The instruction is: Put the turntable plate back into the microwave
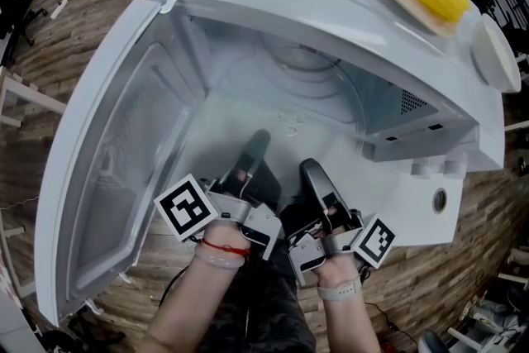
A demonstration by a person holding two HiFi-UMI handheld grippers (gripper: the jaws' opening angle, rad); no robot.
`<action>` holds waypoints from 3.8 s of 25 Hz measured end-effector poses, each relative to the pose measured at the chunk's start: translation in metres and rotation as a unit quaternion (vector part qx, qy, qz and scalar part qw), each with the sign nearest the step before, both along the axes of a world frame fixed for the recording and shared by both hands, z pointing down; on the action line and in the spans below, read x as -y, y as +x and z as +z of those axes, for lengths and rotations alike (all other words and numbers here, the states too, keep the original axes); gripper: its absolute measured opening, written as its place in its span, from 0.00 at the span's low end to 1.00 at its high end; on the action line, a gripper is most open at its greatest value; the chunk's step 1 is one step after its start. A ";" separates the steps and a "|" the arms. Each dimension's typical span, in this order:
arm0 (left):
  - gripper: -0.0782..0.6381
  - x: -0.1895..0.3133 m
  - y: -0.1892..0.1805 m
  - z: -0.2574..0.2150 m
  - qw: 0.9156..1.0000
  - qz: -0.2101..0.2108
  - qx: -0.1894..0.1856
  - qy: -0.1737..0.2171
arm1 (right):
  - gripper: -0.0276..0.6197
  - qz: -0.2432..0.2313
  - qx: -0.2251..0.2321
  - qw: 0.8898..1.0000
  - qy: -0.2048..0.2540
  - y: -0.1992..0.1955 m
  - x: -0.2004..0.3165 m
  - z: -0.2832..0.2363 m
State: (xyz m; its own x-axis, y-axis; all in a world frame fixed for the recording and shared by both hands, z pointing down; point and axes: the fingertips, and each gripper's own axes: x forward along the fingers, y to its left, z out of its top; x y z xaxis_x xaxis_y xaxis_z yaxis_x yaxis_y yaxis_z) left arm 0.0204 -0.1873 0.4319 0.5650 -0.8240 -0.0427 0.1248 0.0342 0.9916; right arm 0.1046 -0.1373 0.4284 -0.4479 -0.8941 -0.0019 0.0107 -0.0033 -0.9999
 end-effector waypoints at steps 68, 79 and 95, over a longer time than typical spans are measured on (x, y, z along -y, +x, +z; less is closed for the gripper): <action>0.20 0.001 0.011 -0.010 0.999 0.038 0.001 0.030 | 0.13 0.012 -0.019 0.999 0.029 0.008 0.043 -0.006; 0.20 0.010 0.011 -0.012 0.999 0.035 -0.005 0.031 | 0.13 0.017 -0.011 1.000 0.022 0.010 0.055 -0.003; 0.19 0.018 0.014 -0.006 0.999 0.041 -0.020 0.018 | 0.13 0.023 -0.009 1.000 0.016 0.012 0.066 0.001</action>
State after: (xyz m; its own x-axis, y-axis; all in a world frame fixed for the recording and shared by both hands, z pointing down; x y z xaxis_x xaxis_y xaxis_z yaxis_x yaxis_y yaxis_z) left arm 0.0343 -0.2051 0.4259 0.6279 -0.7724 -0.0957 0.1634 0.0106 0.9865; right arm 0.1163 -0.2034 0.4296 -0.4067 -0.9133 -0.0223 -0.0077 0.0279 -0.9996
